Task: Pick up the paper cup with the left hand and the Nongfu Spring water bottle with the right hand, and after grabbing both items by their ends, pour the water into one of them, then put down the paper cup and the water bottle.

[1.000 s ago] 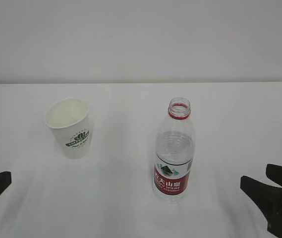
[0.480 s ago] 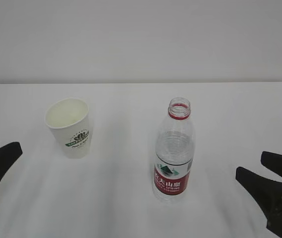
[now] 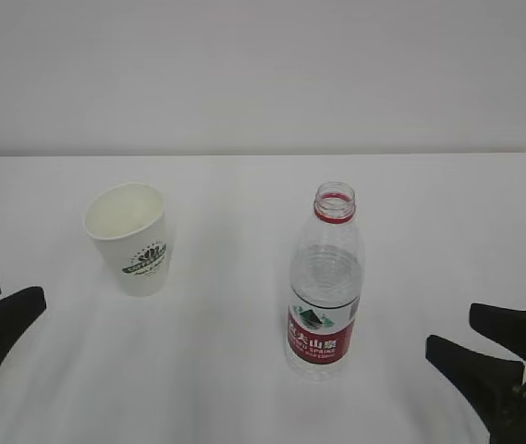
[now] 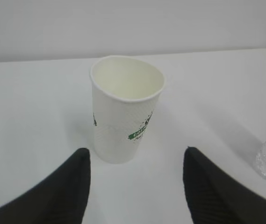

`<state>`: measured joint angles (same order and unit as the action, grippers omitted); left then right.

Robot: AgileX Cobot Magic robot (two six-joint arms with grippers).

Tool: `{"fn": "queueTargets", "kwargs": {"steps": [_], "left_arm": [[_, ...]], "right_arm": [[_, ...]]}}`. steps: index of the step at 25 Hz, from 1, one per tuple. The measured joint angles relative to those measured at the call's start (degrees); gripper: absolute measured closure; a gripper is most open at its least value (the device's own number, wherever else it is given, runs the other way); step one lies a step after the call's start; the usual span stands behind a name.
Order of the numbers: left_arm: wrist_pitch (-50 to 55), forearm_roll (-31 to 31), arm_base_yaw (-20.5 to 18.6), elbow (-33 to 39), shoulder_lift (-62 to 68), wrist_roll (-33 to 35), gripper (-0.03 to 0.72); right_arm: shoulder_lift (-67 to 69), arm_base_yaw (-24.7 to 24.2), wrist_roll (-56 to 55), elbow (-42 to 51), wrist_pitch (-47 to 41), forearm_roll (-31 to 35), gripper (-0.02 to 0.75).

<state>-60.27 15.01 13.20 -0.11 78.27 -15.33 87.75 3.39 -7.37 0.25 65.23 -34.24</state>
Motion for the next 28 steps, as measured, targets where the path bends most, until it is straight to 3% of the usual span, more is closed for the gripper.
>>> {"fn": "queueTargets", "kwargs": {"steps": [5, 12, 18, 21, 24, 28], "left_arm": [[-4.3, -0.1, 0.0, 0.0, 1.3, 0.1, 0.243], [-5.0, 0.2, 0.0, 0.0, 6.1, 8.7, 0.245], [-5.0, 0.3, 0.0, 0.0, 11.1, 10.5, 0.239], [-5.2, 2.0, 0.0, 0.0, 11.5, 10.9, 0.176], [-5.1, 4.5, 0.0, 0.0, 11.5, 11.0, 0.068], [-5.1, 5.3, 0.0, 0.0, 11.5, 11.0, 0.022]], "right_arm": [[1.4, 0.0, 5.5, 0.0, 0.0, 0.3, 0.234], [1.4, 0.0, 14.2, 0.0, 0.0, 0.3, 0.234], [1.4, 0.0, 14.9, 0.0, 0.2, -0.7, 0.234], [1.4, 0.0, 14.4, 0.0, 0.2, -2.2, 0.228], [1.4, 0.0, 12.6, 0.0, 0.2, -3.9, 0.178], [1.4, 0.0, 9.7, -0.3, 0.3, -4.9, 0.114]]}}
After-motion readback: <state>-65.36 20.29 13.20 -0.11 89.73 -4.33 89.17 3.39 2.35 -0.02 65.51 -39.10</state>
